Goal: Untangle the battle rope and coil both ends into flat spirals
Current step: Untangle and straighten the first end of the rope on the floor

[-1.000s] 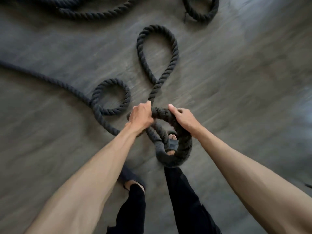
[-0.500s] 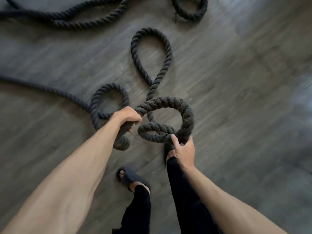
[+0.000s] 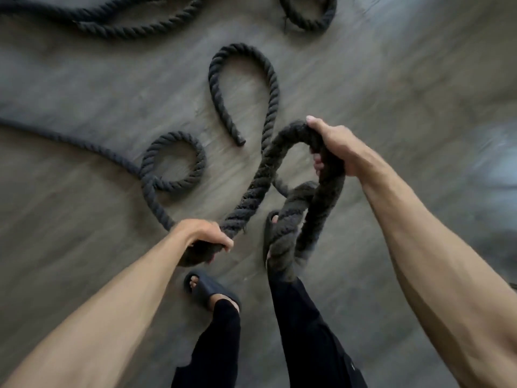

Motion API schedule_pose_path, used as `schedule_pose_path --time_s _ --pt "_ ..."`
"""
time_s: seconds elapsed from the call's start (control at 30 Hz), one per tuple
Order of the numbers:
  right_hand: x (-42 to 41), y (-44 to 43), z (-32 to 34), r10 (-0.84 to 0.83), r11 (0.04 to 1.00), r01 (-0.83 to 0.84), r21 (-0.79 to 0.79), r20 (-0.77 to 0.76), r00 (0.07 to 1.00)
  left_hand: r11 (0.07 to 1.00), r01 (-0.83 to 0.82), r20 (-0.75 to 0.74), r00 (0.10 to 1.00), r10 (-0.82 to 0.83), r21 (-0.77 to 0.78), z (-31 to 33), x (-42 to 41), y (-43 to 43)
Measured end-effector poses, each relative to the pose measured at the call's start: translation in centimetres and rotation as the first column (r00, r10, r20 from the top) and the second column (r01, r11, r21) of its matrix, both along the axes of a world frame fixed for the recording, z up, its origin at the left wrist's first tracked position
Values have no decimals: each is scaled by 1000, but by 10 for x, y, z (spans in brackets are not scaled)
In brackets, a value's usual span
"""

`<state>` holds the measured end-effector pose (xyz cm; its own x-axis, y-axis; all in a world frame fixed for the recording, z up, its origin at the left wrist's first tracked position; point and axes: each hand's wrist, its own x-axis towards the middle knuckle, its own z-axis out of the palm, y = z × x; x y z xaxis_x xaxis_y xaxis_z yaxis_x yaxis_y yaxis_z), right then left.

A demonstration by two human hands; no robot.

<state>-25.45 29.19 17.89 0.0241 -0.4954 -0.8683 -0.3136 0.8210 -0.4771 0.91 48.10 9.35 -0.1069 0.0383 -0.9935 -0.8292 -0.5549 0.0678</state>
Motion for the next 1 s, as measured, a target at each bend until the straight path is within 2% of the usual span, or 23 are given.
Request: schedule_pose_path --time_s 0.07,0.1,0.13,0.17,0.2,0.23,0.27,0.3,0.33,0.37,0.43,0.5,0.6,0.73,0.8,0.83,0.9,1.0 --pt "-9 -25 20 247 936 -270 226 126 961 991 43 53 998 -36 -129 -8 -5 16" --pt "-9 -32 26 338 882 -378 282 182 923 978 1 64 998 13 -208 -10 -9 21" --pt "-9 -37 30 389 838 -446 313 230 892 943 -101 44 992 121 -318 -8 -16 21" --pt "-6 -40 32 415 809 -487 330 266 870 853 -225 -15 969 248 -471 -3 -24 15" --pt "-2 -40 33 431 786 -513 344 290 854 692 -313 -95 938 334 -651 5 -33 4" --pt "2 -37 32 443 770 -531 355 302 844 476 -347 -184 917 355 -808 15 -42 -12" --pt "5 -34 29 453 760 -542 358 307 837 271 -338 -252 917 308 -901 25 -50 -31" --pt "8 -29 24 461 755 -549 358 306 833 119 -307 -276 935 223 -944 36 -59 -50" --pt "9 -24 19 465 755 -550 357 299 833 30 -272 -266 955 133 -962 46 -68 -69" --pt "9 -17 15 465 758 -547 355 294 835 1 -264 -264 963 63 -964 53 -78 -85" --pt "9 -5 8 455 774 -540 330 303 837 74 -323 -323 946 9 -944 59 -96 -105" --pt "6 4 3 411 804 -508 309 328 851 121 -362 -358 932 50 -924 59 -107 -113" --pt "-2 15 0 289 860 -419 292 399 870 105 -289 -277 954 113 -951 53 -117 -122" --pt "-11 25 -7 180 956 -262 134 438 881 188 -165 -152 985 82 -968 48 -114 -131" --pt "-20 27 -11 223 968 -246 44 287 932 250 -69 -37 991 131 -966 46 -107 -139" --pt "-26 28 -15 305 951 -309 -1 161 939 302 -4 50 984 172 -953 44 -101 -143" --pt "-40 30 -22 454 891 -455 -14 -47 890 454 72 200 950 240 -888 36 -88 -150" --pt "-58 32 -29 555 827 -560 39 -210 805 652 31 286 914 288 -758 24 -68 -149"
